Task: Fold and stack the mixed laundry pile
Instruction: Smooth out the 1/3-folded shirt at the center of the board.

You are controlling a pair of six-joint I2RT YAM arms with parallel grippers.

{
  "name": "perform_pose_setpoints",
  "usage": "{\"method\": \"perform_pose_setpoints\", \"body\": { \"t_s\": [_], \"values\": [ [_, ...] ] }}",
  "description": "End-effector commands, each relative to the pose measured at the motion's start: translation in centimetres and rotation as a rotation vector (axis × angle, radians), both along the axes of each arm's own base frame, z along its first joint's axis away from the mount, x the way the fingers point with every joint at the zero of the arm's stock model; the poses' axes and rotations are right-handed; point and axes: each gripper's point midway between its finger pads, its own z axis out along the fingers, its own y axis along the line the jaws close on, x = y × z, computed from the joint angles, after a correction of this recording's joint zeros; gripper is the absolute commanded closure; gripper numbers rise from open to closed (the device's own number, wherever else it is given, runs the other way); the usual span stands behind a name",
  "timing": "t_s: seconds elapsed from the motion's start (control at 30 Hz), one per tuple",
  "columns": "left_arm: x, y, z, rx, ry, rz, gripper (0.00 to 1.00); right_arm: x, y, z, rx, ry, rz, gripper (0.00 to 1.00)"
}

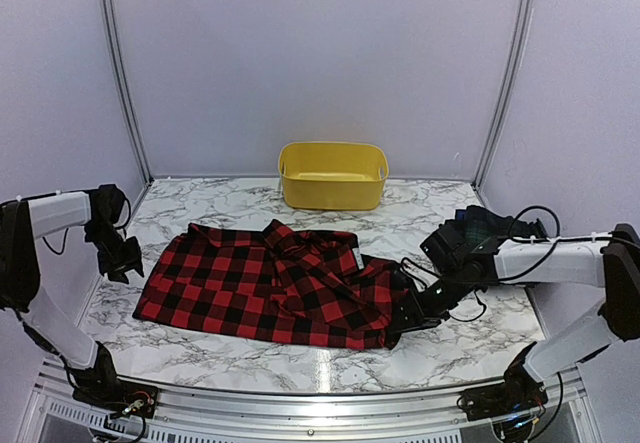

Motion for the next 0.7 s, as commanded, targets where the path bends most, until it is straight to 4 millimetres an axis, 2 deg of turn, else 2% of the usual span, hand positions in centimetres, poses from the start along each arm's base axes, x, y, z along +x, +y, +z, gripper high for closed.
{"method": "perform_pose_setpoints", "body": {
  "t_s": [0.0, 0.1, 0.23, 0.4, 0.53, 0.67],
  "values": [
    [1.7, -0.7, 3.4, -0.043, -0.110, -0.038, 0.51, 2.6, 0.8, 5.1, 0.072, -0.140, -0.015, 0.57],
    [2.4, -2.8, 4.3, -0.135, -0.149, -0.088, 0.47, 3.7, 0.1, 5.6, 0.081, -0.151, -0.073, 0.61],
    [2.5, -5.1, 3.6, -0.210, -0.149, -0.127, 0.49, 4.2, -0.3, 3.7, 0.044, -0.120, -0.113, 0.76],
    [3.2, -7.2, 3.0, -0.284, -0.163, -0.161, 0.57, 5.9, -0.1, 2.0, 0.003, -0.123, -0.160, 0.84],
    [2.6, -8.7, 0.5, -0.300, -0.102, -0.193, 0.57, 5.5, -0.3, -1.1, -0.063, -0.066, -0.132, 0.87],
    [1.4, -6.7, -2.6, -0.217, 0.001, -0.131, 0.57, 3.7, -2.3, -3.9, -0.141, -0.004, -0.147, 0.90]
  ]
}}
